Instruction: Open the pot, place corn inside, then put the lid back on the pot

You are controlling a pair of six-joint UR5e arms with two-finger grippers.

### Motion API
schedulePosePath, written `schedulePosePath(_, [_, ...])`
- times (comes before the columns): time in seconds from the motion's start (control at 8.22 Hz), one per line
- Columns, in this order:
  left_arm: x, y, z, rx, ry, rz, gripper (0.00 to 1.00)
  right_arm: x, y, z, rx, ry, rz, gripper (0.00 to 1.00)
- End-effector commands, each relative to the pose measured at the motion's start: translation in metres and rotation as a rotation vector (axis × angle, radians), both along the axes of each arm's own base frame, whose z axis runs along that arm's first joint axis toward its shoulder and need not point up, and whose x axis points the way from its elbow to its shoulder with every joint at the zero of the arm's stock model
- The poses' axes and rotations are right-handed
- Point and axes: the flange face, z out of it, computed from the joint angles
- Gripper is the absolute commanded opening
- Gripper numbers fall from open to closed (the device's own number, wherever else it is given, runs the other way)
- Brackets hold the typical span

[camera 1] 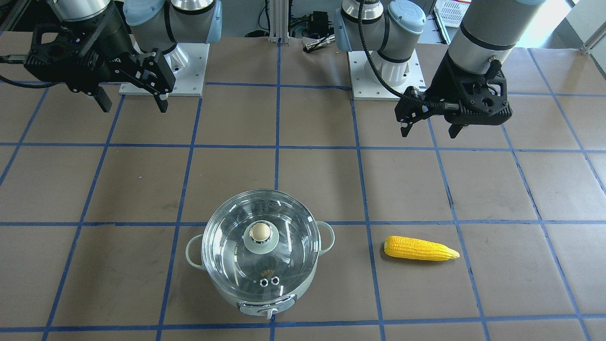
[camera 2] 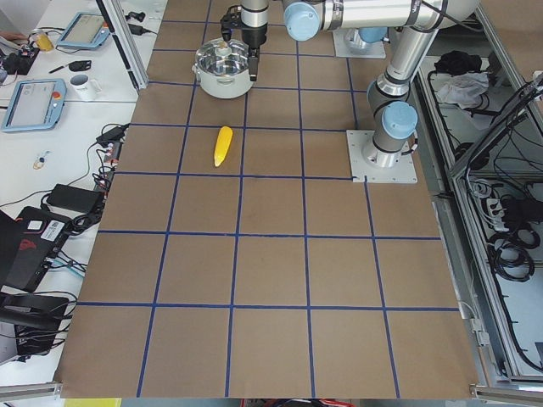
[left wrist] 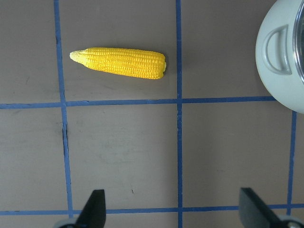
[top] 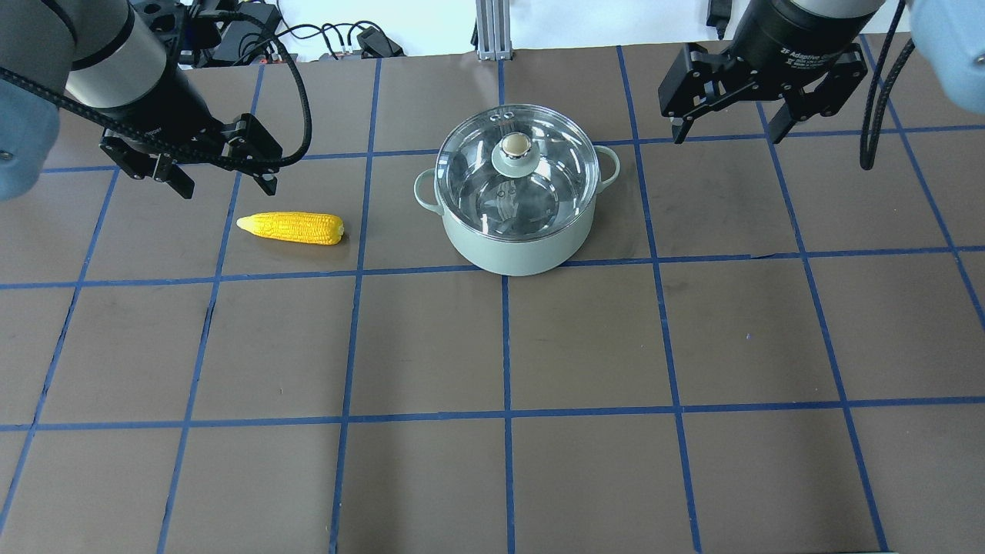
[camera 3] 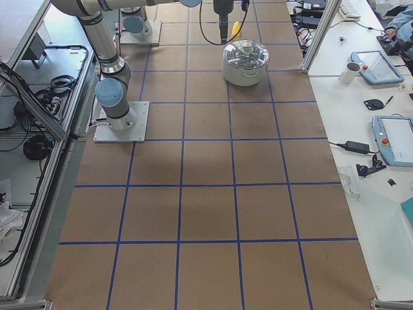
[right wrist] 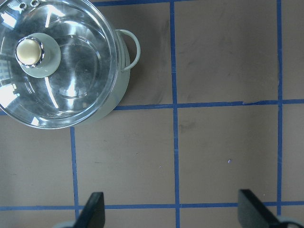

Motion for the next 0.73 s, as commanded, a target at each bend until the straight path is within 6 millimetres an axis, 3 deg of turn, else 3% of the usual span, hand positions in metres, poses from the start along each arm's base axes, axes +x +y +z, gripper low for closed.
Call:
schedulePosePath(0.0, [0.0,0.0,0.0,0.0,0.0,-0.002,1.0,0.0,0.001,-0.001,0.001,-0.002,0.009,1.0])
schedulePosePath(0.49, [0.003,-0.002,-0.007,0.029,0.004,-0.025,1.0,0.0,0.001,-0.002,0.002,-0.002,0.01,1.0])
schedulePosePath(0.61, [0.01,-0.005,-0.005,0.013,-0.005,-0.178,1.0,0.0,0.001,0.0,0.001,-0.002,0.009,1.0])
